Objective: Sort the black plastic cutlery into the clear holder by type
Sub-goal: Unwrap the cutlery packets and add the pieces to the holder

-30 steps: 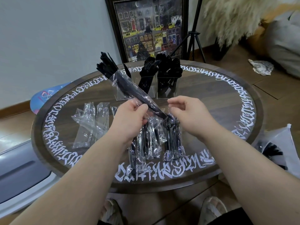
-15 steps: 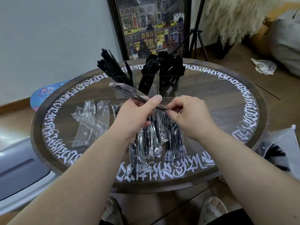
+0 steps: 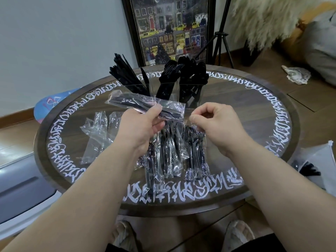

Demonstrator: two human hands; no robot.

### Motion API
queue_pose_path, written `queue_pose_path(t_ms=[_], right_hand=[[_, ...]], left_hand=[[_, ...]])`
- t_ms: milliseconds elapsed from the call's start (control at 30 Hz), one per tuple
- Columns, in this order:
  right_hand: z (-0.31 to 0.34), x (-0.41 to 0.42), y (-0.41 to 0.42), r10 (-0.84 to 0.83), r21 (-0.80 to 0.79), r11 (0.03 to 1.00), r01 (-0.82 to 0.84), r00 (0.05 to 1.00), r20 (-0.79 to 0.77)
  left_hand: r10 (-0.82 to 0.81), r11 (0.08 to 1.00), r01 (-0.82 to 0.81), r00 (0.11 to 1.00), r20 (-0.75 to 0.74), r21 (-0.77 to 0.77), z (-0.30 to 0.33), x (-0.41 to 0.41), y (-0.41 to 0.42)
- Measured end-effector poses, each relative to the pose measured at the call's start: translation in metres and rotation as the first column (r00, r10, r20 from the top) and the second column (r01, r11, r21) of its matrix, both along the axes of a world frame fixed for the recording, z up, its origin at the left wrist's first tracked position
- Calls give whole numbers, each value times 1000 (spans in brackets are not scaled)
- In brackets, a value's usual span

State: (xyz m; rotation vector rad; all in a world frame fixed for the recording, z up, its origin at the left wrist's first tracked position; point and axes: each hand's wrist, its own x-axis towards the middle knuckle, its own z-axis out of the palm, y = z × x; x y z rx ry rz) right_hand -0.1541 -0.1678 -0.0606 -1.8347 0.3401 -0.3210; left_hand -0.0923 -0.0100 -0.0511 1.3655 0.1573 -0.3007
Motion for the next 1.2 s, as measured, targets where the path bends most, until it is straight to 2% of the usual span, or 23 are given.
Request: queue_pose_path(t_ms=[33, 100, 200, 367, 433, 533, 733, 833, 933, 1200], right_hand=[[0, 0, 0, -18, -25, 1000, 18, 1000, 12], [0, -1, 5, -13, -203, 979, 21, 999, 42], [0, -2, 18, 76, -500, 866, -29, 994, 75], [-2, 0, 21, 103, -645, 763, -40, 993, 61], [-1, 1, 21, 90, -615, 786, -62, 996, 14], [2, 2, 17, 108, -483, 867, -124, 992, -61], [4, 0, 12, 168, -288, 940, -182, 983, -73], [6, 2, 9, 107, -185, 977, -107, 994, -12], [6, 4, 1, 1, -176, 984, 5, 999, 36], [3, 4, 2, 54, -169, 984, -51, 999, 10]], left_hand=[[-5, 1000, 5, 1000, 5, -14, 1, 0, 1], [-13, 1000, 13, 1000, 22, -2, 0, -2, -2], [-13, 999, 11, 998, 62, 33, -3, -7, -8], [-29, 992, 12, 990, 138, 126, -5, -9, -10], [-62, 985, 33, 984, 167, 170, -6, -9, -10], [-96, 978, 60, 979, 178, 197, -5, -9, -9], [-136, 968, 87, 971, 198, 236, 1, -12, -8], [-139, 969, 98, 975, 175, 225, 4, -11, -5], [-150, 973, 118, 976, 158, 199, 6, -12, -3], [-233, 964, 201, 954, 188, 173, 3, -15, -6]])
